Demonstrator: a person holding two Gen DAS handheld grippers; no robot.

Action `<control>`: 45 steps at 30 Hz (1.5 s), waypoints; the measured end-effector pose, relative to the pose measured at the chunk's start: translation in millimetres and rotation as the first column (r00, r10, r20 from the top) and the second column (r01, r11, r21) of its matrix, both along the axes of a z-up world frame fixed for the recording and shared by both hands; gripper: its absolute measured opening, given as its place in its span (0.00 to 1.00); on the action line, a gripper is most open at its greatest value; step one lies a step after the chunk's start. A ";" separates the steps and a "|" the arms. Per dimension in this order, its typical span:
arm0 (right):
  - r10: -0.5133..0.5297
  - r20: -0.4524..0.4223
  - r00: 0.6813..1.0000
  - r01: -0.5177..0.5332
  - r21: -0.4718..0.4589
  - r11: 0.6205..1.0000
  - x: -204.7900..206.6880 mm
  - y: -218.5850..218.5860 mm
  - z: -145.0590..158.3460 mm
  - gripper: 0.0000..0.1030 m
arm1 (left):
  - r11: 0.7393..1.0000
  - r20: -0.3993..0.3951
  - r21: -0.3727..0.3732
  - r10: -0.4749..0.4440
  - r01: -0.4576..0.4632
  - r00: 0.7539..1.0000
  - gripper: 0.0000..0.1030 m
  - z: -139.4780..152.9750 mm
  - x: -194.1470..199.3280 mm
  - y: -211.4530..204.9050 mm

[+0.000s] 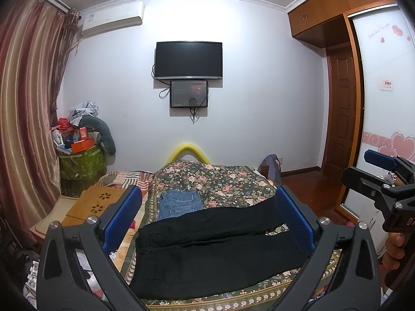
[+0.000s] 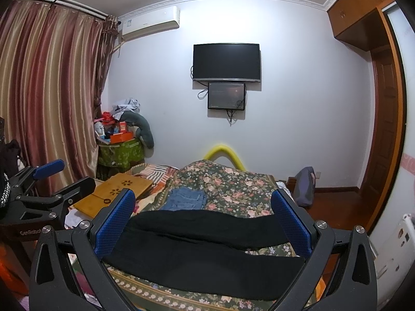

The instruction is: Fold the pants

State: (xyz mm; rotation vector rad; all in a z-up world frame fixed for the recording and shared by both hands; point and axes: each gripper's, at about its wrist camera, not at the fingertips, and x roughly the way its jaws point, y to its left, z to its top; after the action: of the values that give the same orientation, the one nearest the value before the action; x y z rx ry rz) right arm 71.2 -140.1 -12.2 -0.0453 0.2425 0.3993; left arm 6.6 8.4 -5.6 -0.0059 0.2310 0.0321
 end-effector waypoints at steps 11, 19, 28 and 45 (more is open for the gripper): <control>0.003 0.001 1.000 -0.003 -0.002 1.000 0.6 -2.6 3.6 1.00 | 1.000 0.000 0.003 0.000 0.000 1.000 1.00 2.7 2.7 0.8; 0.004 0.000 1.000 -0.004 -0.003 1.000 1.1 -2.5 5.0 1.00 | 1.000 0.003 -0.004 -0.008 0.008 1.000 1.00 1.6 2.2 2.4; 0.004 0.002 1.000 -0.004 -0.002 1.000 1.4 -3.4 5.8 1.00 | 1.000 0.003 -0.007 -0.007 0.007 1.000 1.00 2.0 1.7 4.4; 0.004 -0.013 1.000 -0.004 0.006 1.000 6.1 -5.9 5.9 1.00 | 1.000 -0.001 -0.010 -0.006 0.006 1.000 1.00 1.2 3.3 7.0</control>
State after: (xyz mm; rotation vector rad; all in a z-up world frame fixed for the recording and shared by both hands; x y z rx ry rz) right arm 77.3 -146.0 -6.3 -0.0373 0.2544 0.4048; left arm 9.9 15.4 -4.5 -0.0151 0.2327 0.0253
